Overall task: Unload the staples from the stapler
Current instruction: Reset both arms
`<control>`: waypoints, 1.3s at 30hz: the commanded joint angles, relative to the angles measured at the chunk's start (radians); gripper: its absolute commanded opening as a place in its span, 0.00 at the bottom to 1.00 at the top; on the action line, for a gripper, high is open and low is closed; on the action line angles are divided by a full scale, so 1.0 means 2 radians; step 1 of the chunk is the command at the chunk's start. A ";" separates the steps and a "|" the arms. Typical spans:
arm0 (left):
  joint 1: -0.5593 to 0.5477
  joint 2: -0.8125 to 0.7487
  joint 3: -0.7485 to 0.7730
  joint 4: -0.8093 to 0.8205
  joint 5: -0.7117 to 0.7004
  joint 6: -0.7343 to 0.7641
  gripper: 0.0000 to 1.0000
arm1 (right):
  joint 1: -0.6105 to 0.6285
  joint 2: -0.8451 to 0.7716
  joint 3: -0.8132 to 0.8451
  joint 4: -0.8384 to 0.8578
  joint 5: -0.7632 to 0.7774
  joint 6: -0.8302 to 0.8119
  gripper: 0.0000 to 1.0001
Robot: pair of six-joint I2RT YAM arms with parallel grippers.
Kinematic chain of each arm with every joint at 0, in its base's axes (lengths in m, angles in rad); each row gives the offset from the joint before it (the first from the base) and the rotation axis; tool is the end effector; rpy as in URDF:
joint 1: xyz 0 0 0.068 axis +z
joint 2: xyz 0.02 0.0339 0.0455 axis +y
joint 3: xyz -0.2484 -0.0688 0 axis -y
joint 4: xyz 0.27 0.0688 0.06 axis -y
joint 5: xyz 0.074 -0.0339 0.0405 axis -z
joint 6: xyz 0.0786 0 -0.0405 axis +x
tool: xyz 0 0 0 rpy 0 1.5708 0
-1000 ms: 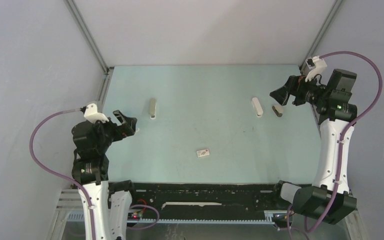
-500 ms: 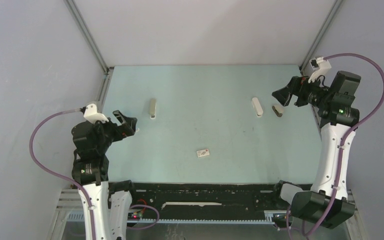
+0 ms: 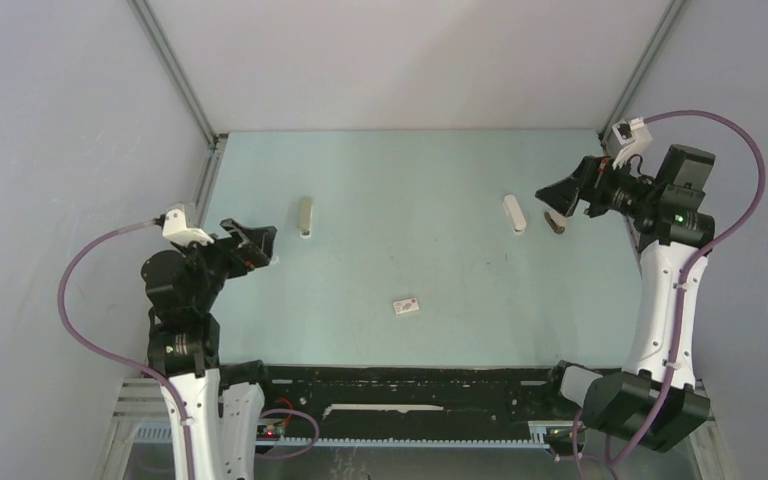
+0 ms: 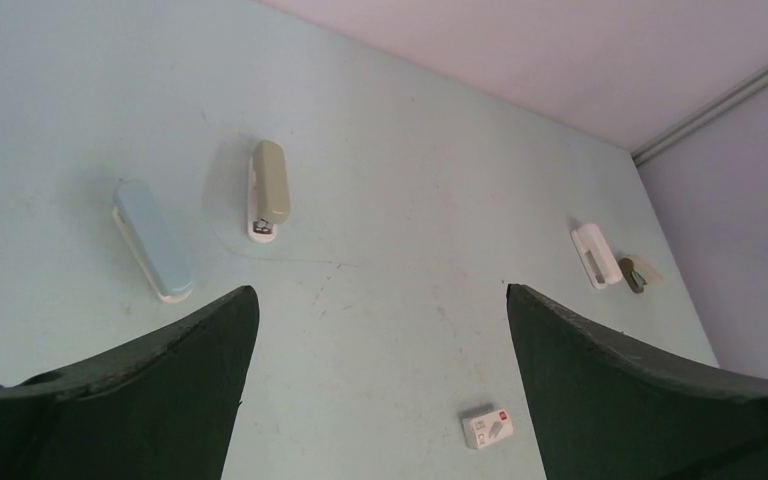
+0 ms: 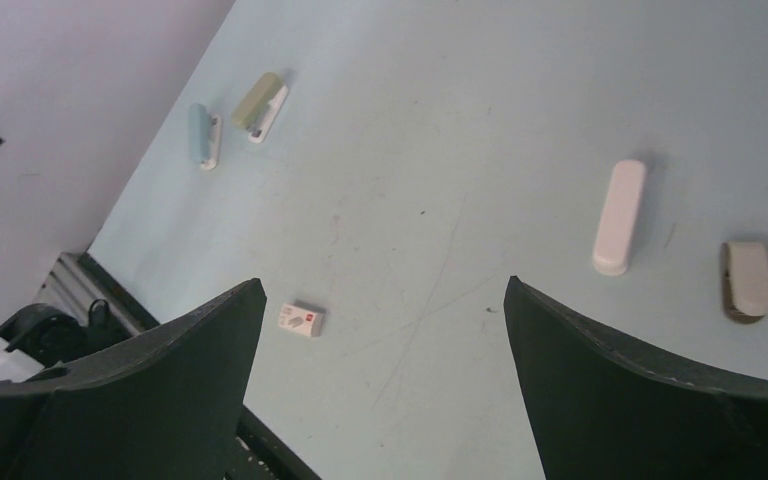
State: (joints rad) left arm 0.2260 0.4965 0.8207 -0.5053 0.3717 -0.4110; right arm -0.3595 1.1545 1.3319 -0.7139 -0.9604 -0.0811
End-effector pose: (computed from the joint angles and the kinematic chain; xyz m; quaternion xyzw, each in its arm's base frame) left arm 0.1850 0.0132 0.3482 -0.1240 0.7540 -0.1995 0.6134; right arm 0.2820 -0.0372 0.3865 -0.1192 0.7952 0.2960 0.5156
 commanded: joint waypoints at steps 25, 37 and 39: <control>0.004 -0.017 -0.065 0.040 0.046 -0.025 1.00 | 0.047 -0.019 -0.018 -0.045 -0.008 -0.076 1.00; 0.004 -0.019 -0.058 0.026 0.032 -0.011 1.00 | 0.047 -0.020 -0.017 -0.049 0.004 -0.085 1.00; 0.004 -0.019 -0.057 0.025 0.031 -0.009 1.00 | 0.047 -0.020 -0.017 -0.050 0.005 -0.085 1.00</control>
State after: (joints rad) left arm 0.2260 0.4683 0.7143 -0.4549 0.4473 -0.4610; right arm -0.2722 1.1366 1.2984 -0.8040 -0.9581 -0.2333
